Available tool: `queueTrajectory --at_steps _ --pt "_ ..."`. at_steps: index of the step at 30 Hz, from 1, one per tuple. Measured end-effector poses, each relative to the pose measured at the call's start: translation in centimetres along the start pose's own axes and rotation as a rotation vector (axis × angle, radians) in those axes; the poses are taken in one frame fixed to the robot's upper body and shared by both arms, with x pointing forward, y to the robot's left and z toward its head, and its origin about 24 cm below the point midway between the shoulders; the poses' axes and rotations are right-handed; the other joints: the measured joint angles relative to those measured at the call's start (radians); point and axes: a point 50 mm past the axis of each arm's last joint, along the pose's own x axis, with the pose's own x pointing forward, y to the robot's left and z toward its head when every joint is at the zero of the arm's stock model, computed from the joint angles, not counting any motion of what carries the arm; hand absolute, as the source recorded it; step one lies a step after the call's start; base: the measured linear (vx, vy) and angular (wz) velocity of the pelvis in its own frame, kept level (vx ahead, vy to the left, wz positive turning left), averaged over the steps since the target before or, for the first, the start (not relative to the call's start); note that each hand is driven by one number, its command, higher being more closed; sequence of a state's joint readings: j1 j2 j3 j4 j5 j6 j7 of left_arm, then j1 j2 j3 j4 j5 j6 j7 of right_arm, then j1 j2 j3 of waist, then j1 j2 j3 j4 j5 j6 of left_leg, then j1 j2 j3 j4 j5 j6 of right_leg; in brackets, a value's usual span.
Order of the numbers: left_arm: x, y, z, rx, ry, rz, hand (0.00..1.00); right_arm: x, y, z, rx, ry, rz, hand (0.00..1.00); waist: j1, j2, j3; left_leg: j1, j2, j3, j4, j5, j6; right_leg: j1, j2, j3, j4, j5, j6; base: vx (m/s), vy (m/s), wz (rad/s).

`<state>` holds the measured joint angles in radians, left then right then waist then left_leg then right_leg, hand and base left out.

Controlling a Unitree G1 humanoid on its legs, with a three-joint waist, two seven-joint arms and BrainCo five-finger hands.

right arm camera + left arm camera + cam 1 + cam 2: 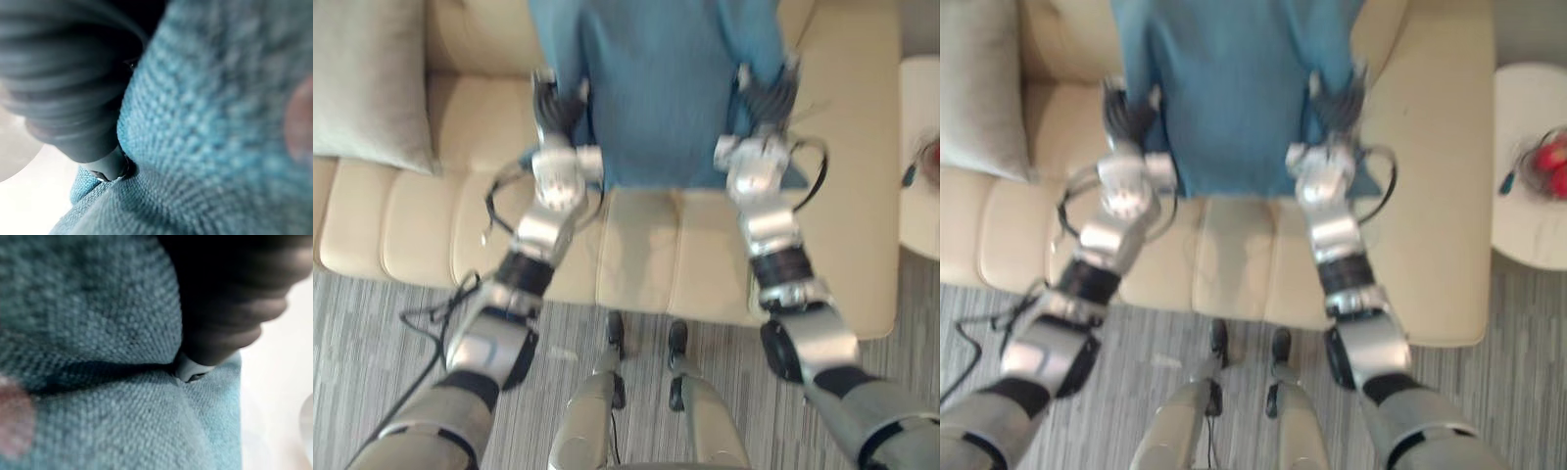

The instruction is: Pick up cushions and gather them together orderly.

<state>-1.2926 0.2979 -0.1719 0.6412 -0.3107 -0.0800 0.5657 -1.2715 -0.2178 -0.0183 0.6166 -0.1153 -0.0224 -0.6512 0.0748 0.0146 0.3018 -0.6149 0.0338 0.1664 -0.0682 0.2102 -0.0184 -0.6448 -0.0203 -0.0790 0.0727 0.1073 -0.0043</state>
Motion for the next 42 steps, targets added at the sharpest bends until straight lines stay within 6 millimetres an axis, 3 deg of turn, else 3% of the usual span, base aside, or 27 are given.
queueTrajectory --at_steps 3,5,11,15,18,25,29,31,33,34,36,37,40,41,42 --pt "1.5 -0.3 1.6 -0.029 -0.003 0.034 0.00 1.0 0.1 0.5 -0.005 0.027 -0.048 0.00 -0.010 -0.001 0.003 -0.071 0.010 -0.018 -0.010 0.016 -0.018 -0.063 0.008 -0.020 -0.012 0.007 -0.005 0.05 0.016 0.07" --pt "1.9 -0.2 1.2 -0.038 0.037 0.051 0.00 1.4 0.4 0.1 0.001 0.082 -0.034 0.00 -0.011 -0.001 0.006 -0.087 0.015 -0.020 -0.019 0.024 -0.028 -0.082 0.012 -0.026 -0.013 0.007 -0.005 0.11 0.040 0.03" --pt "1.2 -0.2 -2.8 -0.043 0.242 0.040 0.00 1.3 0.7 -3.1 0.110 0.315 0.096 0.00 -0.012 0.001 0.042 -0.103 0.038 -0.027 -0.018 0.025 -0.030 -0.095 0.032 -0.050 -0.005 0.007 -0.005 0.12 0.028 0.03" --pt "0.3 0.9 -4.9 -0.067 0.310 0.066 0.00 0.7 1.4 -3.6 0.092 0.325 0.169 0.00 -0.013 0.001 0.091 -0.101 0.042 -0.024 -0.018 0.039 -0.050 -0.109 0.034 -0.048 0.033 -0.007 -0.020 0.10 0.053 0.02" --pt "-0.3 1.8 -6.2 -0.057 0.330 0.064 0.00 0.3 0.8 -4.9 0.072 0.345 0.192 0.00 -0.014 0.000 0.098 -0.083 0.042 -0.026 -0.018 0.039 -0.050 -0.111 0.032 -0.052 0.088 -0.052 -0.035 0.06 0.072 0.17" --pt "-1.3 6.5 -8.9 -0.034 0.382 0.126 0.00 -0.6 -0.8 -7.1 0.038 0.368 0.225 0.00 -0.017 0.000 0.098 -0.052 0.046 -0.014 -0.017 0.039 -0.050 -0.116 0.032 -0.040 0.153 -0.075 -0.034 0.05 0.051 -0.02" --pt "-2.5 9.9 -9.9 -0.033 0.378 0.181 0.00 -1.8 -4.8 -8.8 0.020 0.337 0.185 0.00 -0.024 0.000 0.098 0.003 0.038 -0.017 -0.016 0.037 -0.050 -0.082 0.020 -0.039 0.203 -0.097 -0.033 0.02 0.030 0.04" --pt "-3.8 12.7 -10.5 -0.015 0.369 0.226 0.00 -2.7 -7.5 -9.7 0.029 0.329 0.125 0.00 -0.024 -0.001 0.098 0.043 0.037 -0.017 -0.010 0.026 -0.057 -0.044 0.018 -0.035 0.212 -0.110 -0.029 -0.01 -0.008 0.08" --pt "-6.3 15.8 -11.6 0.013 0.382 0.275 0.00 -4.8 -11.1 -11.3 -0.002 0.339 0.076 0.00 -0.023 -0.003 0.098 0.083 0.034 -0.016 0.043 -0.028 -0.043 0.019 0.014 -0.024 0.223 -0.144 -0.035 -0.01 -0.015 0.09" --pt "-7.0 16.3 -11.9 0.022 0.387 0.279 0.00 -5.4 -11.9 -11.7 -0.017 0.343 0.073 0.00 -0.021 -0.003 0.098 0.091 0.035 -0.016 0.058 -0.039 -0.041 0.032 0.014 -0.023 0.225 -0.149 -0.034 -0.01 -0.019 0.06" --pt "-11.3 18.1 -14.1 0.059 0.471 0.298 0.00 -9.0 -14.5 -13.6 -0.062 0.408 0.078 0.00 -0.016 -0.004 0.098 0.147 0.031 -0.017 0.100 -0.073 -0.034 0.100 0.006 -0.025 0.239 -0.175 -0.030 0.00 -0.008 0.03" --pt "-12.5 18.4 -14.7 0.063 0.501 0.301 0.00 -10.0 -14.9 -14.0 -0.068 0.431 0.079 0.00 -0.017 -0.004 0.098 0.163 0.031 -0.017 0.105 -0.078 -0.030 0.121 0.005 -0.026 0.239 -0.180 -0.030 -0.01 -0.011 0.05" --pt "-19.6 18.9 -17.6 0.044 0.671 0.328 0.00 -16.0 -16.9 -16.1 -0.075 0.567 0.054 0.00 -0.017 -0.015 0.082 0.246 0.028 -0.015 0.113 -0.111 -0.027 0.208 0.001 -0.028 0.230 -0.207 -0.022 0.01 0.005 0.03" --pt "-23.0 19.0 -18.6 0.032 0.757 0.341 0.00 -19.1 -17.8 -17.1 -0.079 0.655 0.047 0.00 -0.017 -0.022 0.055 0.265 0.028 -0.013 0.105 -0.117 -0.032 0.231 0.002 -0.032 0.212 -0.207 -0.022 0.04 0.016 0.01" --pt "-24.9 19.1 -19.1 0.030 0.807 0.355 0.00 -20.8 -18.1 -17.6 -0.079 0.706 0.044 0.00 -0.016 -0.026 0.036 0.272 0.030 -0.012 0.100 -0.117 -0.032 0.241 0.003 -0.035 0.202 -0.207 -0.021 0.06 0.012 0.00"
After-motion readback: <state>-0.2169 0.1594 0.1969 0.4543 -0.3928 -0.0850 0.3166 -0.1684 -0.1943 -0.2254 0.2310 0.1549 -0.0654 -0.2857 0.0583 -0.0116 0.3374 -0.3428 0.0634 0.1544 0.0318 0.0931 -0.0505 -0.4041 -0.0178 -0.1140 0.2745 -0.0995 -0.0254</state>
